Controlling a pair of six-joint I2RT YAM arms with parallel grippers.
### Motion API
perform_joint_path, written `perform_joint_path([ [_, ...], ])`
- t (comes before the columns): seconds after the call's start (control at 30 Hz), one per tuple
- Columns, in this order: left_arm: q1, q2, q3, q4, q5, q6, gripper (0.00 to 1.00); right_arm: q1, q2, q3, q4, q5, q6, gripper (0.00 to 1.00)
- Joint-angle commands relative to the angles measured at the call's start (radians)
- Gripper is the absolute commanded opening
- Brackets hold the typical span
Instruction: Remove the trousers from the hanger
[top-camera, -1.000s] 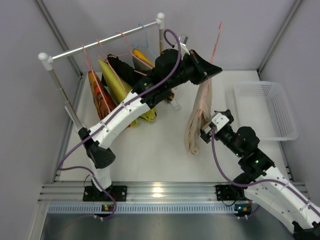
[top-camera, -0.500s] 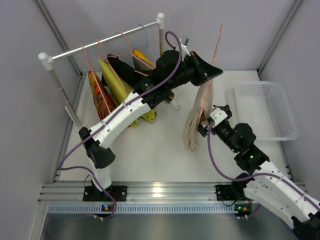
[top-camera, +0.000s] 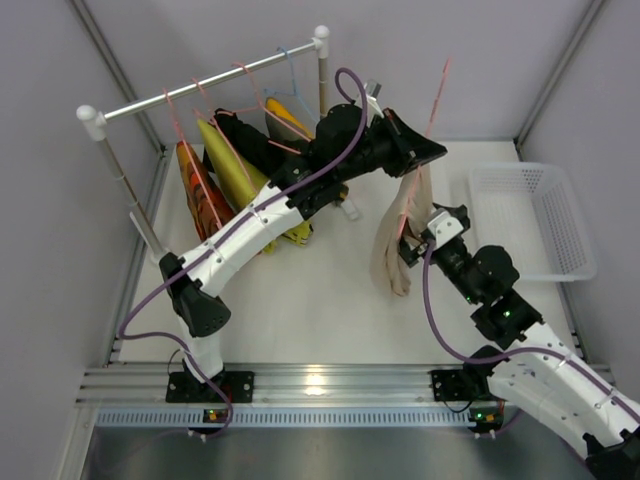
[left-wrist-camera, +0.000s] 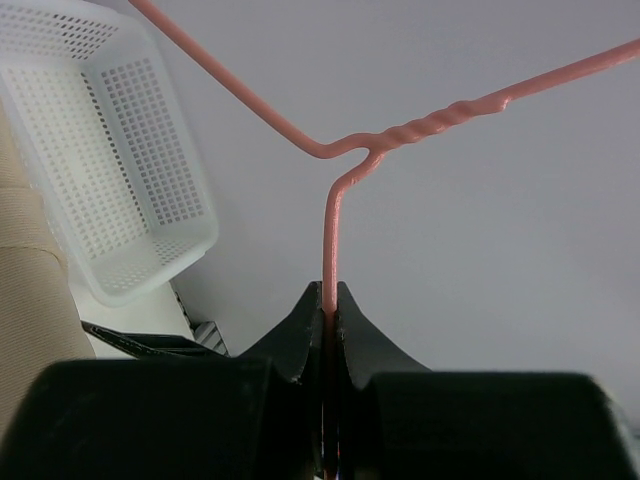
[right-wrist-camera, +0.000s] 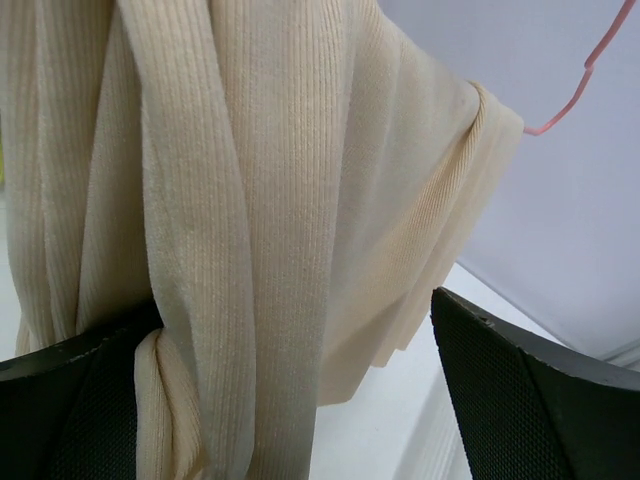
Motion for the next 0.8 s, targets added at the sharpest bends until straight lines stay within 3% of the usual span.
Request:
perform_joint_path([
  [0.0,0.004,-0.066,-0.010,0.121,0.030,-0.030,0.00,0.021,0.014,0.043,0.091,-0.021,-0.003,0.99],
  [0.1,0.004,-0.069,-0.022,0.122,0.041,-0.033,0.00,0.021,0.029,0.050,0.101,-0.033,-0.004,0.75],
  [0.13,0.004,-0.070,-0.025,0.122,0.046,-0.035,0.00,0.021,0.034,0.053,0.098,-0.031,0.000,0.59],
  [0.2,0.004,-0.075,-0.033,0.122,0.053,-0.040,0.00,0.020,0.040,0.056,0.098,-0.018,0.009,0.48],
  [0.23,0.004,-0.076,-0.034,0.127,0.058,-0.043,0.00,0.021,0.042,0.058,0.098,-0.002,0.013,0.32],
  [0.3,0.004,-0.084,-0.040,0.128,0.062,-0.044,0.00,0.018,0.042,0.060,0.094,0.016,0.020,0.21],
  [0.37,0.004,-0.092,-0.042,0.127,0.067,-0.040,0.00,0.012,0.038,0.067,0.088,0.042,0.034,0.03],
  [0.77,0.024,-0.128,-0.091,0.116,0.055,0.031,0.00,-0.040,-0.026,0.243,-0.017,0.041,0.126,0.00],
])
